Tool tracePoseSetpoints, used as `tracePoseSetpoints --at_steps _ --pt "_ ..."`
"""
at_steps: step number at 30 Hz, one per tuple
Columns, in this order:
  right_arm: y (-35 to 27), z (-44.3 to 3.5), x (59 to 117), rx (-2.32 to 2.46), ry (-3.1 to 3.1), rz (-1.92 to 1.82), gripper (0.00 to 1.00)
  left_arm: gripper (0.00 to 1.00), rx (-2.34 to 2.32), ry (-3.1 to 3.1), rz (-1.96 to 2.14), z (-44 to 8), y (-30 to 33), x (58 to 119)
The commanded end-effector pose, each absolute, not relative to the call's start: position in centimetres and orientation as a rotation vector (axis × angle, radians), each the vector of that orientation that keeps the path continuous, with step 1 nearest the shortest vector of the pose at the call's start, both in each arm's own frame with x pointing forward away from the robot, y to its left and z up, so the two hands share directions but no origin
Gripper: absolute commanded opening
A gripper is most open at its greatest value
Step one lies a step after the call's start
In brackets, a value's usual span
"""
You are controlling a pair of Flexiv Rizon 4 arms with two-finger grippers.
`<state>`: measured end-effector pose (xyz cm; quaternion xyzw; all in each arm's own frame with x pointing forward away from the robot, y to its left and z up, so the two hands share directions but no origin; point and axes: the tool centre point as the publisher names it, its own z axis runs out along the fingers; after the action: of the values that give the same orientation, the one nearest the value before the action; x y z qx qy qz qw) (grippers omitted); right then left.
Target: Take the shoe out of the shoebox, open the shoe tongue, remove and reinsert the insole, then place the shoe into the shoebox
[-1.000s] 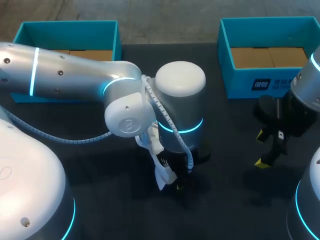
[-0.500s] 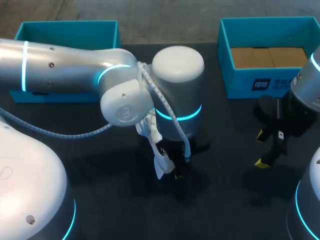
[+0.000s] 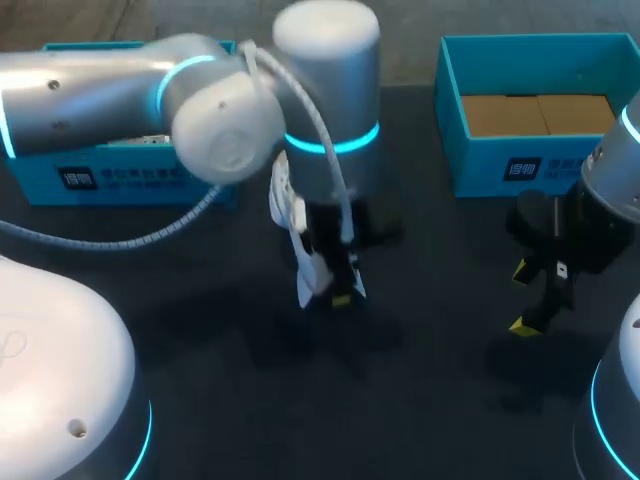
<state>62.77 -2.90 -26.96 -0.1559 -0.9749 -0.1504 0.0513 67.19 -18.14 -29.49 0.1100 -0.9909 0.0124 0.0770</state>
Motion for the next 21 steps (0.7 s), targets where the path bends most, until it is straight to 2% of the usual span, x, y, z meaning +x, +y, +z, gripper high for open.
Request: tracePoseSetpoints --at_steps 1,21 --pt "-2.9 -27.0 62.6 -0.476 -2.970 -0.457 1.00 0.00 0.277 -2.953 0.039 -24.7 -16.3 69.1" --pt "-2.9 -27.0 62.6 -0.476 -2.970 -0.457 1.00 0.00 0.048 -2.981 -0.014 -15.7 -9.7 80.2"
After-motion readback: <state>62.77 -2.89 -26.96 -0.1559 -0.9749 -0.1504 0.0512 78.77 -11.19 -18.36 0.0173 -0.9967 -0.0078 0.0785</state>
